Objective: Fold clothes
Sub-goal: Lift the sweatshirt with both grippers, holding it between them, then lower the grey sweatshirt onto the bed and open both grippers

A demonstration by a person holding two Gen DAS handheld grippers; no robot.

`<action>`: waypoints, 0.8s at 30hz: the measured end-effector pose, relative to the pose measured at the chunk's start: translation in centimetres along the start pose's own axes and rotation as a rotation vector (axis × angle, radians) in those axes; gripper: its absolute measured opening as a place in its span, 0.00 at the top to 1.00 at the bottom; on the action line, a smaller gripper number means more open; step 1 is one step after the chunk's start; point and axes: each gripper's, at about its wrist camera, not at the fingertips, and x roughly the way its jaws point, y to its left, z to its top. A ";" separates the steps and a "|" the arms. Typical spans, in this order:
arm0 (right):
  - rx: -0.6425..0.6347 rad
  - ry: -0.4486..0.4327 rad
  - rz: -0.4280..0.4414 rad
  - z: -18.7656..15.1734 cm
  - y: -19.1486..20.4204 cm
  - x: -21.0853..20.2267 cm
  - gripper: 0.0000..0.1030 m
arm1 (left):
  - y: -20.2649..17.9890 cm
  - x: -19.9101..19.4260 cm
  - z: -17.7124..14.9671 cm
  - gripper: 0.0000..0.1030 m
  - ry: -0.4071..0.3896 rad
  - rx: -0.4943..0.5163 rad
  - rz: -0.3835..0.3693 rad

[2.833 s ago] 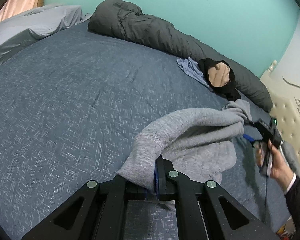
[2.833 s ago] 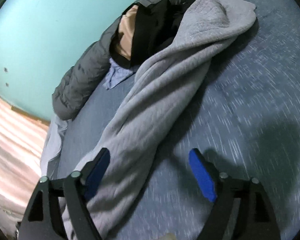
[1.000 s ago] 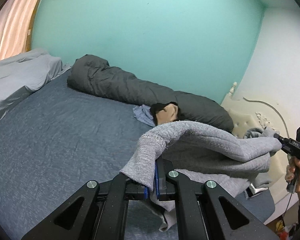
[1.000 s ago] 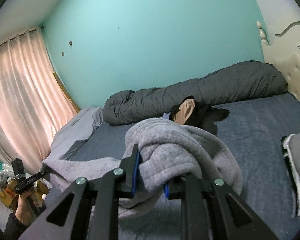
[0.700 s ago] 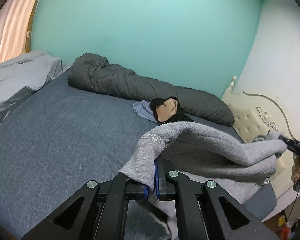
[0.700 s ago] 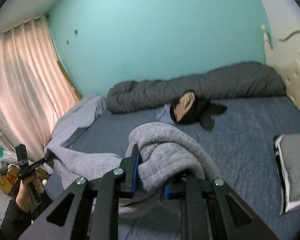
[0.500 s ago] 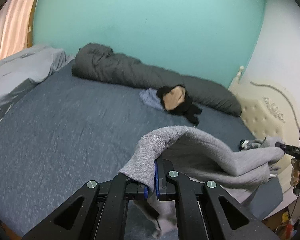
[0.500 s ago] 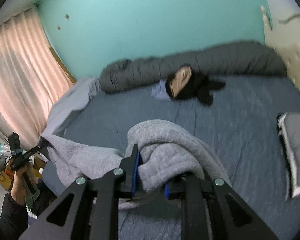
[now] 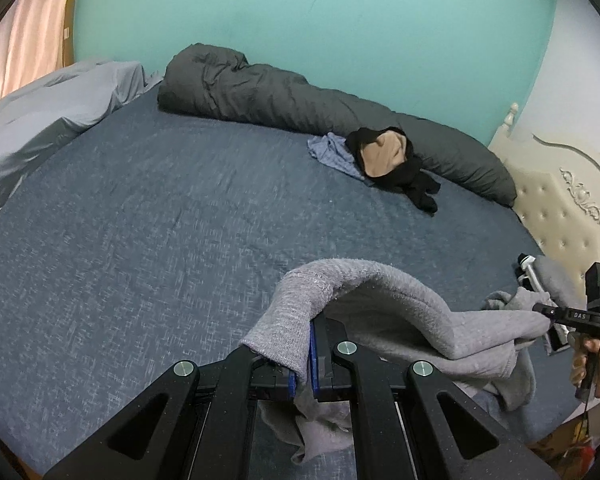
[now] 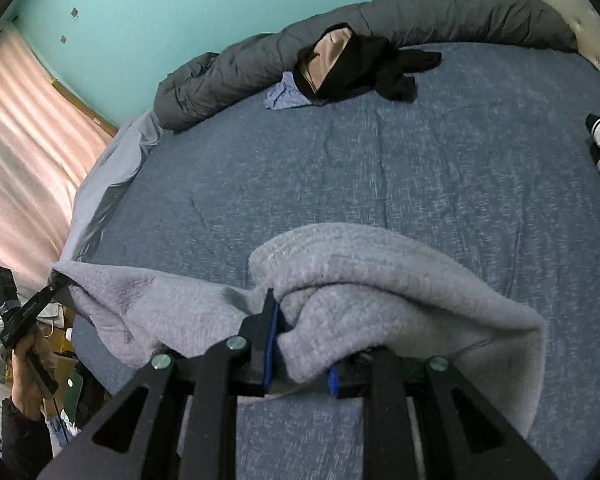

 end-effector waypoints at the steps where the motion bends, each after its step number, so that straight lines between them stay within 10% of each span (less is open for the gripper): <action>1: 0.004 0.003 -0.001 0.1 -0.2 0.4 0.81 | 0.1 0.4 0.0 0.96 0.003 -0.001 0.001; 16: 0.015 0.057 -0.038 5.5 -3.2 7.6 0.66 | 3.8 10.7 2.0 0.96 0.089 -0.086 0.074; 20: -0.002 0.048 -0.080 6.8 -3.6 8.4 0.28 | 6.2 14.0 2.4 0.95 0.130 -0.162 0.099; 24: -0.025 0.043 -0.124 7.8 -4.3 8.8 0.28 | 7.8 16.2 1.4 0.83 0.180 -0.208 0.100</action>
